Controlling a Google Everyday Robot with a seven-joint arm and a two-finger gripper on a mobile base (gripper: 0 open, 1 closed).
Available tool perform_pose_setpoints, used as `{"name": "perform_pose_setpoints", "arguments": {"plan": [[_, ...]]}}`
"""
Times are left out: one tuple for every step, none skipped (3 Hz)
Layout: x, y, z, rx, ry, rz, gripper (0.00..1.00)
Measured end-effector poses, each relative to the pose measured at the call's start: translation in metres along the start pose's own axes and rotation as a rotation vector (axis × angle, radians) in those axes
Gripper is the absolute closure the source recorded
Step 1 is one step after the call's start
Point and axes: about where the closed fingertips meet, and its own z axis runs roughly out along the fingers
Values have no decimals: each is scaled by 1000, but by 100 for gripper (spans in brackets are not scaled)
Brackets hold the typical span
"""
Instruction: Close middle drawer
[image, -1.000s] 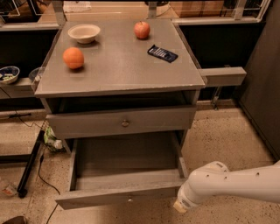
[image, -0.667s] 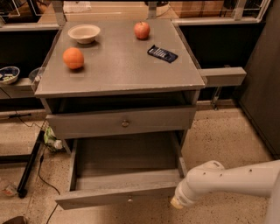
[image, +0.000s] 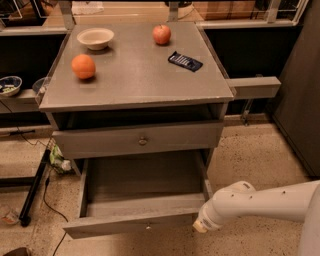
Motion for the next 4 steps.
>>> {"name": "perform_pose_setpoints", "arguments": {"plan": [[-6,-3,-3,9,-16,-5,97],[-6,-3,-3,9,-16,-5,75],[-6,-3,-3,9,-16,-5,51],[-6,-3,-3,9,-16,-5,28]]}}
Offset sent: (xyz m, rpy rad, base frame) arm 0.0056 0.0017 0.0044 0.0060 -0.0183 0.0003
